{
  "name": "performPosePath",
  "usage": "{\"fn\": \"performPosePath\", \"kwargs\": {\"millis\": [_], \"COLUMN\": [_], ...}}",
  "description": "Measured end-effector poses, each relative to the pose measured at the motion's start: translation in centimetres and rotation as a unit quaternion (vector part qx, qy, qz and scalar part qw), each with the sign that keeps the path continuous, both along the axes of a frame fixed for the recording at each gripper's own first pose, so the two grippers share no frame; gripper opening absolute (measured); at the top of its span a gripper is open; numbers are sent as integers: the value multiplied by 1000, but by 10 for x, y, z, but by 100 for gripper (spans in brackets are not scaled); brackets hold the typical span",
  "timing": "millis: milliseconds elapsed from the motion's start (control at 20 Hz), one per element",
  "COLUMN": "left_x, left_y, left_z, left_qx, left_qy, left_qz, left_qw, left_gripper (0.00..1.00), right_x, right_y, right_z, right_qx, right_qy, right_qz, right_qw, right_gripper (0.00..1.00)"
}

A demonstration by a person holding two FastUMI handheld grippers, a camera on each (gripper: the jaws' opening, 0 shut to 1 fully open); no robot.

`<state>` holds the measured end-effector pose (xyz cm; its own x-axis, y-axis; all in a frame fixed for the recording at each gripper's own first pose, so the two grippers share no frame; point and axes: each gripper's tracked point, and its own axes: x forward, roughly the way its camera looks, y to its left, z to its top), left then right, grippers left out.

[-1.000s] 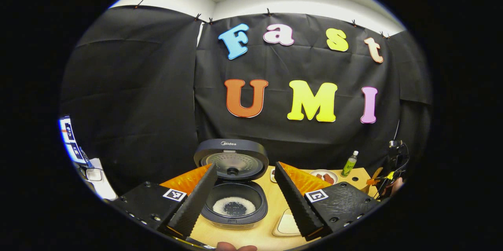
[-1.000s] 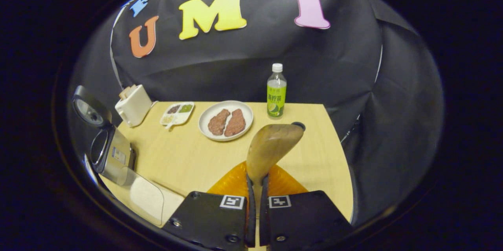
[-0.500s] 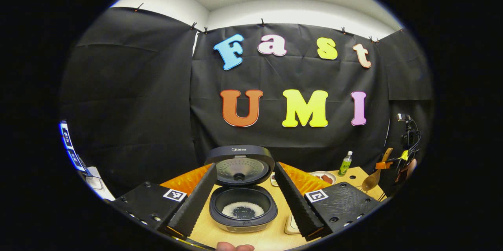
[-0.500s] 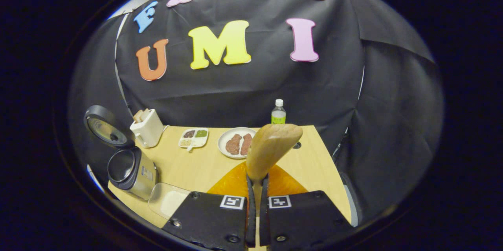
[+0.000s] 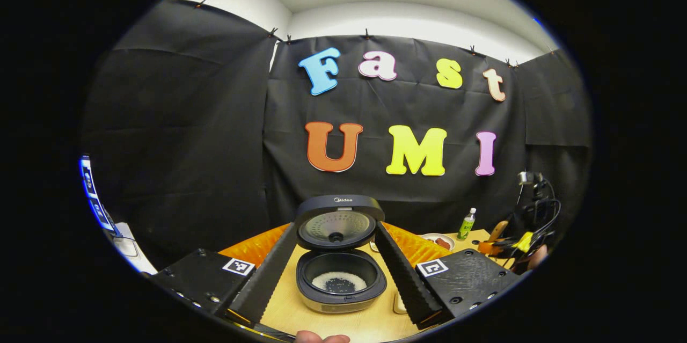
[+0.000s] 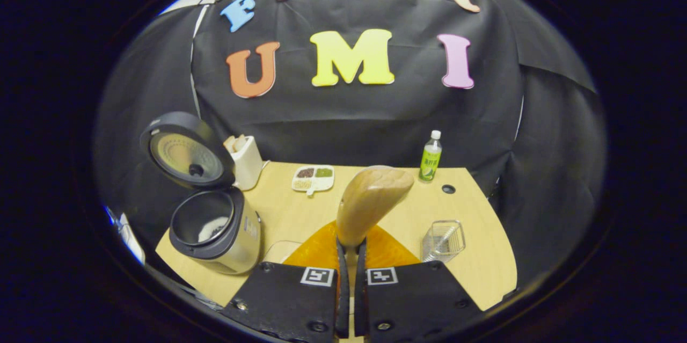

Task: Close the left gripper, press the button to open the rice cooker; take a wooden spoon from the chopstick holder with the right hand, scoop a spoonful of rice and pour it into the rice cooker, then put the wooden spoon back into the chopstick holder.

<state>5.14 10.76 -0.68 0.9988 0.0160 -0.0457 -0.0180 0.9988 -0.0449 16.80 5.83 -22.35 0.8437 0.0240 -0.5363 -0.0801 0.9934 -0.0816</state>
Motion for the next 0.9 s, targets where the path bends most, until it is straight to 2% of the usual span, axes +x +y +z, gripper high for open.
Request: {"fn": "performPosePath", "kwargs": {"millis": [400, 600, 750, 850, 900], "left_x": [-24, -23, -23, -24, -25], "left_y": [45, 48, 52, 53, 53], "left_z": [-18, -29, -24, -28, -29], "left_qx": [-4, -34, -33, -28, -26], "left_qy": [31, 51, 43, 47, 49], "left_qz": [22, 21, 24, 27, 29], "left_qw": [999, 998, 998, 998, 998], "left_gripper": [95, 95, 95, 95, 95], "right_x": [6, 12, 13, 12, 10], "right_y": [5, 7, 7, 17, 27], "right_z": [-82, -108, -124, -129, -133], "right_qx": [-73, -122, -166, -155, -129], "right_qy": [42, 51, 57, 63, 72], "right_qz": [-30, -28, -19, -14, -11], "right_qw": [996, 991, 984, 986, 989], "right_gripper": [9, 9, 9, 9, 9]}}
